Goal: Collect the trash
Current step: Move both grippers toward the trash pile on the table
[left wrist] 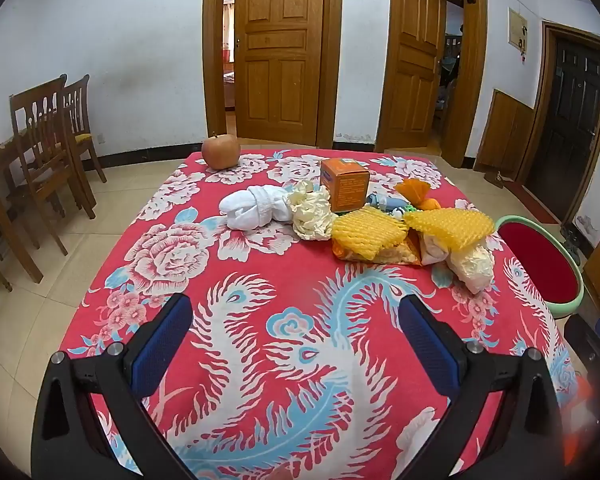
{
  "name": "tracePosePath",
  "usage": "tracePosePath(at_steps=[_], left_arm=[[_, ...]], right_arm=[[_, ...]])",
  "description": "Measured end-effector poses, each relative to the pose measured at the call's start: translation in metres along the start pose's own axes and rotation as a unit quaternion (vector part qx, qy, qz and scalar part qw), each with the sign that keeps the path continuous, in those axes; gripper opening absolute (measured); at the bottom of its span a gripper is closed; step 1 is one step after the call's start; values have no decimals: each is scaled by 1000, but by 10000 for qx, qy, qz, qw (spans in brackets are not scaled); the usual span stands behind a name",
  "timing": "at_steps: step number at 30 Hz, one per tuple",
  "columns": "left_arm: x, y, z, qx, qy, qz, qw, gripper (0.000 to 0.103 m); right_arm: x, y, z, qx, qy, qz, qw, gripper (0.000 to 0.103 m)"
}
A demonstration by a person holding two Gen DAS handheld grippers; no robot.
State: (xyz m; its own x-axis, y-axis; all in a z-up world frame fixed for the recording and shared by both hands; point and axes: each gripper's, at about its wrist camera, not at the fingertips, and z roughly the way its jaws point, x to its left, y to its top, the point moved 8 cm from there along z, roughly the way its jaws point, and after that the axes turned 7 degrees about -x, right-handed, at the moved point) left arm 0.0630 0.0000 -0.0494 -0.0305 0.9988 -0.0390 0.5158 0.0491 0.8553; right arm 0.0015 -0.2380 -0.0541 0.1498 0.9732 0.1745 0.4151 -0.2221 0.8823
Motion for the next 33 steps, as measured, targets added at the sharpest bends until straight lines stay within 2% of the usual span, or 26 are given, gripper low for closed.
tracePosePath(at_steps=[26,33], left_arm=[[0,1,0,-34,-29,-16,10000,101],[6,8,3,15,-24,25,10000,101]], right_arm=[[0,1,0,-8,0,-16,10000,103],[7,5,2,107,116,11,9999,103]])
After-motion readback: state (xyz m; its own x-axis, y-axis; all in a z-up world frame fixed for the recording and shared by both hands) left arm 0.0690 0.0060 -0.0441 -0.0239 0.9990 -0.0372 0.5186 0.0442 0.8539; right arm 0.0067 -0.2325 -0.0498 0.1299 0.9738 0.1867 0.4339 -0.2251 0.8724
